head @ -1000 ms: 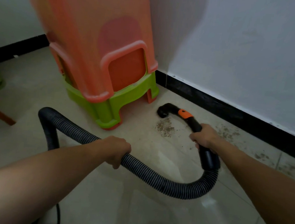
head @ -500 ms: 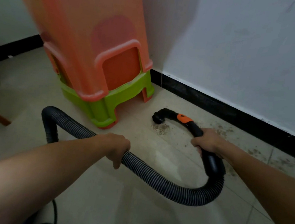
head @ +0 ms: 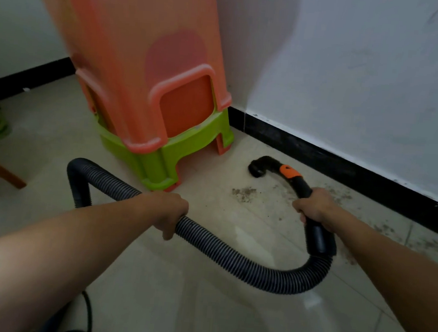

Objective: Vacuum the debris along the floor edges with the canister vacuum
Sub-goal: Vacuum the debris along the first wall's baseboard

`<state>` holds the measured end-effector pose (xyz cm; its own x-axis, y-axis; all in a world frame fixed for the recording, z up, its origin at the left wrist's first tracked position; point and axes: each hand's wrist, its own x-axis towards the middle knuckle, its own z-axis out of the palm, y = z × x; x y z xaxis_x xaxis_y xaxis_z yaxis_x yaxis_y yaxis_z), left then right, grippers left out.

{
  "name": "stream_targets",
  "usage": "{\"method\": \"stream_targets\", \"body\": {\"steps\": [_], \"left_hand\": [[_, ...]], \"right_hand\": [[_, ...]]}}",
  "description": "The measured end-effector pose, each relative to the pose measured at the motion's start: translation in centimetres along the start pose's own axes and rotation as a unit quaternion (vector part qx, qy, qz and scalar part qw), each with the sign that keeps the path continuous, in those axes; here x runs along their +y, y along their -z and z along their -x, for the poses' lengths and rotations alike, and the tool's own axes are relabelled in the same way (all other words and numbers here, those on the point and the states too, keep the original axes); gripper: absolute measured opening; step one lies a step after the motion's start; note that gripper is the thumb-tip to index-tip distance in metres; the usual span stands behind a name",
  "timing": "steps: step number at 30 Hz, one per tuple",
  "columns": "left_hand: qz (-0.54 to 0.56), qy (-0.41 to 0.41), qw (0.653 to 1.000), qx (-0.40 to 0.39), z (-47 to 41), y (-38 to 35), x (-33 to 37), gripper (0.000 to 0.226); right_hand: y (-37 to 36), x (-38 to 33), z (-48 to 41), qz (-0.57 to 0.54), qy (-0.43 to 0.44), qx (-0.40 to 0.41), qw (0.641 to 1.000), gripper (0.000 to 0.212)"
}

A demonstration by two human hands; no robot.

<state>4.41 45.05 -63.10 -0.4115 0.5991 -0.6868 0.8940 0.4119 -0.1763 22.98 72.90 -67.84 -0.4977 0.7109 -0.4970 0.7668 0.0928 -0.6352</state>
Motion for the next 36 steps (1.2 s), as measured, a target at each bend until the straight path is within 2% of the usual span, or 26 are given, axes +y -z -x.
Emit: {"method": "stream_targets", "body": {"steps": [4,12,18,21,24,27,32,36], "left_hand": [[0.005,-0.009,0.999,0.038,0.0,-0.4,-0.3,0.032],[-0.041,-0.019,0.997,0.069,0.0,-1.6,-1.5,0.033],[-0.021,-0.033,0.996,0.074,-0.1,-1.9,-1.6,0.032],[-0.020,-0.032,0.993,0.114,-0.3,-0.8,-1.5,0.030],[-0.037,-0.041,0.988,0.145,-0.7,-0.1,-0.8,0.027],[-0.034,-0.050,0.990,0.128,-1.1,0.9,0.3,0.025],[-0.083,-0.061,0.988,0.115,-1.2,2.3,2.3,0.025],[-0.102,-0.070,0.989,0.081,-0.6,1.2,3.1,0.026]], "right_hand": [[1.5,0.2,-1.3,-0.039,-0.026,0.041,0.998,0.038],[-1.4,-2.1,-2.2,-0.041,0.011,0.019,0.999,0.036],[-2.0,-1.8,-0.8,0.004,0.030,-0.096,0.995,0.032],[1.4,0.1,-0.8,0.017,0.016,-0.040,0.999,0.028],[5.8,1.9,-0.4,0.065,0.032,-0.004,0.997,0.009],[8.1,2.9,0.9,0.092,0.039,-0.043,0.994,0.007],[5.8,4.0,3.1,0.130,0.059,-0.138,0.980,0.014],[5.4,4.4,2.3,0.132,0.059,-0.085,0.986,0.024]]}}
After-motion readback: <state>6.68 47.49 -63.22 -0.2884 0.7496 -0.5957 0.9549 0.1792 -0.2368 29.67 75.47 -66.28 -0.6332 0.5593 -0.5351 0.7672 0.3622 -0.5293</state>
